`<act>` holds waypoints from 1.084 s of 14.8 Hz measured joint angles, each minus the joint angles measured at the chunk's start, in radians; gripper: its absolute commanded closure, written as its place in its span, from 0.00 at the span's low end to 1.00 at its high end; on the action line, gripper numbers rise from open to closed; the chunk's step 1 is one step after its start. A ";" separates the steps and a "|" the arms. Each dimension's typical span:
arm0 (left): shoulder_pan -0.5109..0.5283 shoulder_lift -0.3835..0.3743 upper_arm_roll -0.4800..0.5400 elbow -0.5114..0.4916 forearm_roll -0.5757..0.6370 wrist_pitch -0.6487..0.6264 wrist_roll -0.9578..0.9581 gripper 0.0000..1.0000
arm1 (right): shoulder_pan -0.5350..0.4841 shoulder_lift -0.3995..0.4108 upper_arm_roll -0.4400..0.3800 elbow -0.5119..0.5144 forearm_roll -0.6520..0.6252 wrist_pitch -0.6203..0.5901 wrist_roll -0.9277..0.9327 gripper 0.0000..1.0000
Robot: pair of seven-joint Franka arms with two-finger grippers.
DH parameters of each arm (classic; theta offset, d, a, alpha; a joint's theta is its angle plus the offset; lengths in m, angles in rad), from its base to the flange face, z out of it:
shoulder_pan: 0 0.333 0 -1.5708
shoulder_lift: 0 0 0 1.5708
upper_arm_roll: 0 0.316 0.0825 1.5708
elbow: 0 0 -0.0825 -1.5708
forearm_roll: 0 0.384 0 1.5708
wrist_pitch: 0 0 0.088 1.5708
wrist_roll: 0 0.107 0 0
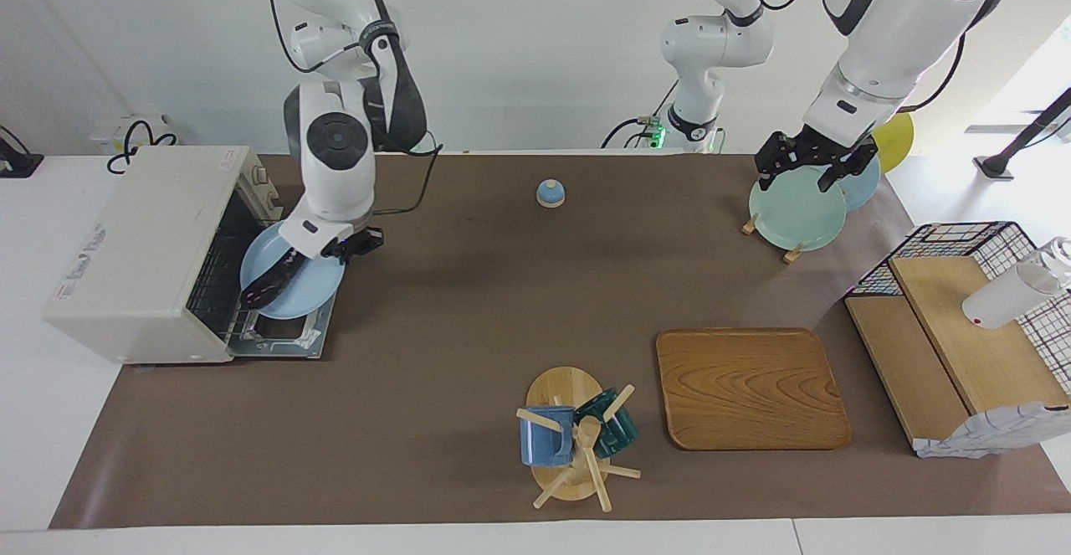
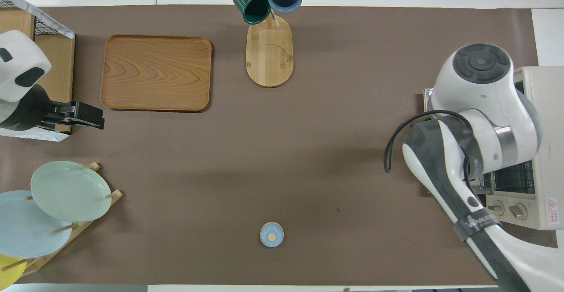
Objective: Put eggplant into oven
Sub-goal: 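Carry the plate with the eggplant into the open oven with the right gripper, then release the plate inside the oven and withdraw the right gripper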
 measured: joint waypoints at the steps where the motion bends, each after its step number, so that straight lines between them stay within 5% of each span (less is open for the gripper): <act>1: 0.000 0.000 0.000 0.000 0.000 0.000 0.000 0.00 | -0.043 -0.006 0.000 -0.014 0.000 0.011 -0.046 1.00; 11: 0.003 0.000 0.000 0.001 0.000 -0.002 0.000 0.00 | -0.176 -0.057 0.002 -0.146 0.002 0.131 -0.119 0.98; 16: 0.003 0.000 -0.004 0.001 0.000 -0.002 0.000 0.00 | -0.206 -0.063 0.003 -0.169 0.015 0.167 -0.146 0.49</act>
